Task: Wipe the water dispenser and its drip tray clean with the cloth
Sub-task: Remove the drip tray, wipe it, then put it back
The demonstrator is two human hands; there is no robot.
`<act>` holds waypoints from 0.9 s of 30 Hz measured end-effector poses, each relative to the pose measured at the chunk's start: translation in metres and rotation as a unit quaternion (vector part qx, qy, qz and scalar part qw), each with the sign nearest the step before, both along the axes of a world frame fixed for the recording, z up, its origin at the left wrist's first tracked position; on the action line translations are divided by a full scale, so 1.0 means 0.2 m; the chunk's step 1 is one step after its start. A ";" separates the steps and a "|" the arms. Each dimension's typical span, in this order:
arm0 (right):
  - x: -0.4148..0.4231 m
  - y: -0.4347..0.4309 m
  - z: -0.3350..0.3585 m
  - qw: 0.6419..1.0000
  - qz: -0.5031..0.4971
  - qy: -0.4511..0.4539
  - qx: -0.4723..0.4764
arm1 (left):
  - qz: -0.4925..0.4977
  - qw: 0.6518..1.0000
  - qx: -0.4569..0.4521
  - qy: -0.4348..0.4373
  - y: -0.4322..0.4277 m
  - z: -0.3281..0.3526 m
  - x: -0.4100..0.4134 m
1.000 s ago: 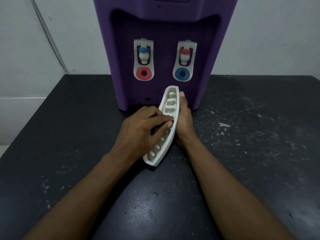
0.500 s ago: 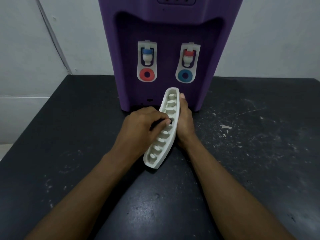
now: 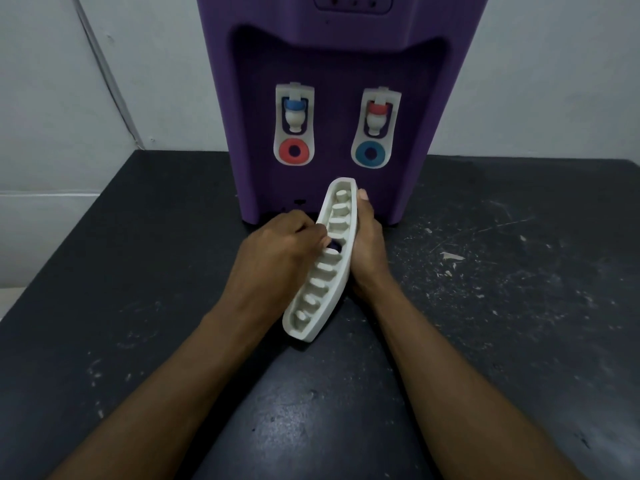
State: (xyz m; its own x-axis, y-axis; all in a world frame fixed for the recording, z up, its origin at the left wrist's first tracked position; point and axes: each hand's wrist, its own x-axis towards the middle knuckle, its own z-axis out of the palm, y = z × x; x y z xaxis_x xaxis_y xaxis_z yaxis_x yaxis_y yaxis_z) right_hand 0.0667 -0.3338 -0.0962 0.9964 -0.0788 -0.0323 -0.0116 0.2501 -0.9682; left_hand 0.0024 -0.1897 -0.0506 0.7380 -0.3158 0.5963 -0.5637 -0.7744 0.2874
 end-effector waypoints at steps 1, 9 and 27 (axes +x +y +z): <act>0.00 0.00 0.00 1.000 0.001 0.000 0.001 | -0.001 1.000 0.011 -0.005 -0.02 0.00 0.00; 0.00 -0.01 0.00 1.000 0.015 -0.007 -0.009 | -0.026 0.997 -0.072 0.014 -0.01 -0.01 0.01; 0.03 -0.04 -0.01 0.998 0.032 0.000 0.046 | -0.104 0.992 -0.056 0.032 0.09 -0.08 0.05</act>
